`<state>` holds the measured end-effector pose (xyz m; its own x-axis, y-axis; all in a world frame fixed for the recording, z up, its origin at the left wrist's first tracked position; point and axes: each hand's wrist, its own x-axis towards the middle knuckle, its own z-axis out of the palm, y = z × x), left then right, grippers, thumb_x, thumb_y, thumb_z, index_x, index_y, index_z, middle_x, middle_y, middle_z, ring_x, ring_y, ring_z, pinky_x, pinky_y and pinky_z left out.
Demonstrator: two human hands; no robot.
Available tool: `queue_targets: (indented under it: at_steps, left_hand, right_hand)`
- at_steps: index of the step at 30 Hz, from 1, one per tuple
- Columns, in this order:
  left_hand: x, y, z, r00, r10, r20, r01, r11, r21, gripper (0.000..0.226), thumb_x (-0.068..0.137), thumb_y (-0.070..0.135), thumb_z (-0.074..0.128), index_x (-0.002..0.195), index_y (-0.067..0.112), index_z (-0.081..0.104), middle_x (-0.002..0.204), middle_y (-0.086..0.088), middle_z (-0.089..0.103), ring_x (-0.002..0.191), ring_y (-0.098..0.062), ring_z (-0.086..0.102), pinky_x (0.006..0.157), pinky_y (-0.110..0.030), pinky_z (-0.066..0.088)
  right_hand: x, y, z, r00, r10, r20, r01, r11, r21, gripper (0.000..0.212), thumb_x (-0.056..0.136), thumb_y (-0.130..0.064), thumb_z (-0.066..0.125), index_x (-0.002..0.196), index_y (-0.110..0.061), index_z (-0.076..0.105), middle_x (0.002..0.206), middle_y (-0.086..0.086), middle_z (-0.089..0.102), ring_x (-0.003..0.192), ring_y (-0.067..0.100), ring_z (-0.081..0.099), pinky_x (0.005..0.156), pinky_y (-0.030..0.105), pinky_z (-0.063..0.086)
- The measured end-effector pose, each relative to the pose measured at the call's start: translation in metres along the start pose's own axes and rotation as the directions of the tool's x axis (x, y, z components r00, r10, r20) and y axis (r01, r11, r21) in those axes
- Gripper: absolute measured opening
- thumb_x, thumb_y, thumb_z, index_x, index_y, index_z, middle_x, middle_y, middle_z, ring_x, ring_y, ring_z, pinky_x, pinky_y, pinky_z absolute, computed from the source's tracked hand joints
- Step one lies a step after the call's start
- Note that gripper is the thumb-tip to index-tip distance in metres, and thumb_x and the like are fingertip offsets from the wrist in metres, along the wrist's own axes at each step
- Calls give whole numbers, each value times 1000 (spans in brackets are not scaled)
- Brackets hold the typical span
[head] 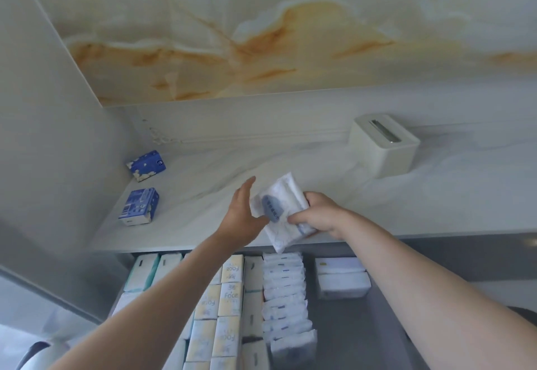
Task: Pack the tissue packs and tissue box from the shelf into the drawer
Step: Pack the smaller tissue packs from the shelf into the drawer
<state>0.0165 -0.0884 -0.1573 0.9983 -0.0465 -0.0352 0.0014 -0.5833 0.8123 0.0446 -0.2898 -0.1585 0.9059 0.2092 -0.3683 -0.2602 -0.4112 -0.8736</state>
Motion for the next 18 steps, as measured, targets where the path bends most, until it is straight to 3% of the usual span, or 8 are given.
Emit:
queue_targets:
  at_steps: [2,4,6,8,11,15,18]
  left_hand:
    - [-15,4,-8,997,-14,70,28,976,-215,99,83,4,74,153,39,14,143,11,33,124,-9,46,89,-24,51]
    - [-33,5,-14,989,-26,148,76,937,-342,94,82,-5,71,150,40,23,130,9,48,103,-9,64,74,-22,56]
    - [-51,-3,-18,990,-51,129,82,964,-251,81,81,-1,72,143,38,38,118,3,57,96,-15,67,78,-33,60]
    - [-71,-13,-19,995,-49,83,60,989,-133,59,78,8,77,126,35,55,109,4,64,96,-16,66,84,-38,58]
    - [-103,-26,-15,997,-6,80,11,998,-60,36,77,20,81,104,34,63,95,10,68,86,-11,64,79,-30,54]
    - [-135,-31,-4,997,16,77,-18,1000,20,39,69,36,86,98,32,61,92,12,65,82,-9,60,74,-26,49]
    - [-153,-25,12,990,47,133,-55,996,63,42,65,40,88,91,29,57,86,11,61,73,-6,54,62,-18,42]
  right_hand:
    - [-12,0,1,996,-26,88,29,999,-34,41,78,-7,80,114,-15,63,108,6,72,97,23,71,80,42,61]
    - [-25,3,6,987,-35,157,48,996,-80,44,77,-7,80,116,-16,62,112,4,71,102,23,69,88,44,59]
    - [-40,5,14,982,-22,190,54,985,-163,42,78,-11,79,115,-18,61,112,3,70,102,21,68,85,39,59]
    - [-58,5,24,979,-6,204,62,961,-271,37,80,-17,76,114,-19,61,107,0,68,94,15,66,69,26,56]
    - [-85,2,39,979,-5,204,85,920,-383,41,77,-27,79,114,-23,63,101,-7,67,85,8,65,67,21,51]
    - [-117,3,53,977,-72,202,160,874,-459,61,74,-32,80,129,-35,53,109,-10,59,76,9,59,60,19,47]
    - [-134,1,54,967,-71,245,211,762,-612,49,70,-41,84,114,-37,62,105,-13,60,87,12,61,67,23,48]
